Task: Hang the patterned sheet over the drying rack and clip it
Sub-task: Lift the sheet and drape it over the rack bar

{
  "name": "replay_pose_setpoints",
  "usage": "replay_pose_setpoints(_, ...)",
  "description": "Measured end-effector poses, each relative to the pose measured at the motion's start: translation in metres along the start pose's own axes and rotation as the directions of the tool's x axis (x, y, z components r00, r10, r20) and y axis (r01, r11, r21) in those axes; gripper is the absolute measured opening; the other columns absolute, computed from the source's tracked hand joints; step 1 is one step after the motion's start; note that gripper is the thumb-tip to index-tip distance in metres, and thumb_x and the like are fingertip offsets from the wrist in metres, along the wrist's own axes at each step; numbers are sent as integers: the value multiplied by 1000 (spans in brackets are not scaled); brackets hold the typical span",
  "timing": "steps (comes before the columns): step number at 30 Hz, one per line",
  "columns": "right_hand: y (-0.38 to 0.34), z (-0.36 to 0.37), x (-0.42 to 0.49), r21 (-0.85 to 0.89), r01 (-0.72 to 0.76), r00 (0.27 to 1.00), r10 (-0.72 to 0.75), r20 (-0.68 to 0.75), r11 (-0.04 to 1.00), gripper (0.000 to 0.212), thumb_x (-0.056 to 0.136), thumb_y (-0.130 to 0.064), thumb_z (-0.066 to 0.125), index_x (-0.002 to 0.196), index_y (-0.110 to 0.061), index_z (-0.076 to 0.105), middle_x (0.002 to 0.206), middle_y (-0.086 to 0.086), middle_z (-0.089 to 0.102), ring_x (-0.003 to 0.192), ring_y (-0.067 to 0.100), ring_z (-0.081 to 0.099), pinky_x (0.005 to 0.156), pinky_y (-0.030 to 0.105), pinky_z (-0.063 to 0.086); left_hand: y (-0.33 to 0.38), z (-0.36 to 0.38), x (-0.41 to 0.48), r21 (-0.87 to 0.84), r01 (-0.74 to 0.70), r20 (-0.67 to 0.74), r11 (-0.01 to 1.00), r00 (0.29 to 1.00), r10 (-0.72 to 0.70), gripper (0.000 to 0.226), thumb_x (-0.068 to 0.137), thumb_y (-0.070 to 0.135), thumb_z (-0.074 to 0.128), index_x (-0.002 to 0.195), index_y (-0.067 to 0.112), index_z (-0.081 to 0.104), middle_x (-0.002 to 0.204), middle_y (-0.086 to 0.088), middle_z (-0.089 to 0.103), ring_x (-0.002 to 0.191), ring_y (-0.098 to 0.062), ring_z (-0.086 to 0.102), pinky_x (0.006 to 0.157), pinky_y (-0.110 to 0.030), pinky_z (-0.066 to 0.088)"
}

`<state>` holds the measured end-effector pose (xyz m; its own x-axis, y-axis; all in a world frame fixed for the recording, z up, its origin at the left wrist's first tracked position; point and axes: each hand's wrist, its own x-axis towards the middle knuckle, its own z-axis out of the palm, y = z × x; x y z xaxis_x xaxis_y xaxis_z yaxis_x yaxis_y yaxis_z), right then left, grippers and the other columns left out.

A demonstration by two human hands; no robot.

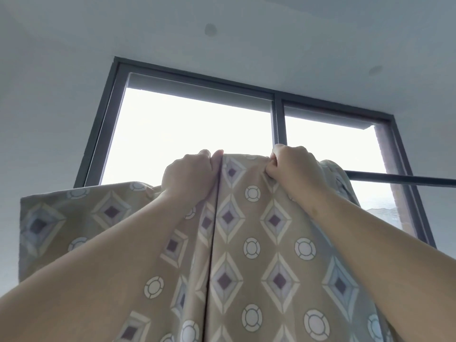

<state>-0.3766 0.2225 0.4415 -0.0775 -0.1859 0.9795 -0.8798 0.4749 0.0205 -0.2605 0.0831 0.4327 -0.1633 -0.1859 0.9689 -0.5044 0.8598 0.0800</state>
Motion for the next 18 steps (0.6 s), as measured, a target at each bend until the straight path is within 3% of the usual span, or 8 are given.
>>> replay_pose_setpoints(3, 4, -1, -2, -76, 44, 999, -46, -16, 996, 3, 83, -3, 47, 84, -6, 48, 60, 1, 41, 66, 28, 48, 58, 29, 31, 3, 1, 1, 3, -4, -18, 1000, 1000, 4, 59, 99, 49, 14, 101, 9, 57, 96, -15, 65, 91, -34, 59, 69, -34, 36)
replay_pose_setpoints(6, 13, -5, -3, -120, 55, 998, -57, -12, 991, 6, 84, -2, 47, 82, -6, 42, 58, 1, 37, 66, 29, 46, 55, 30, 27, -1, 0, 0, 11, -3, -48, 1000, 999, 4, 61, 99, 48, 13, 100, 9, 59, 95, -14, 66, 90, -34, 59, 69, -33, 36)
replay_pose_setpoints(18, 104, -24, -15, -148, -228, 973, 220, -69, 962, 10, 88, -4, 43, 79, -2, 48, 67, 12, 53, 64, 30, 50, 56, 32, 35, -3, -2, 0, 21, 39, -78, 999, 996, -37, 53, 100, 40, 16, 88, 11, 59, 85, -11, 62, 75, -29, 48, 68, -33, 35)
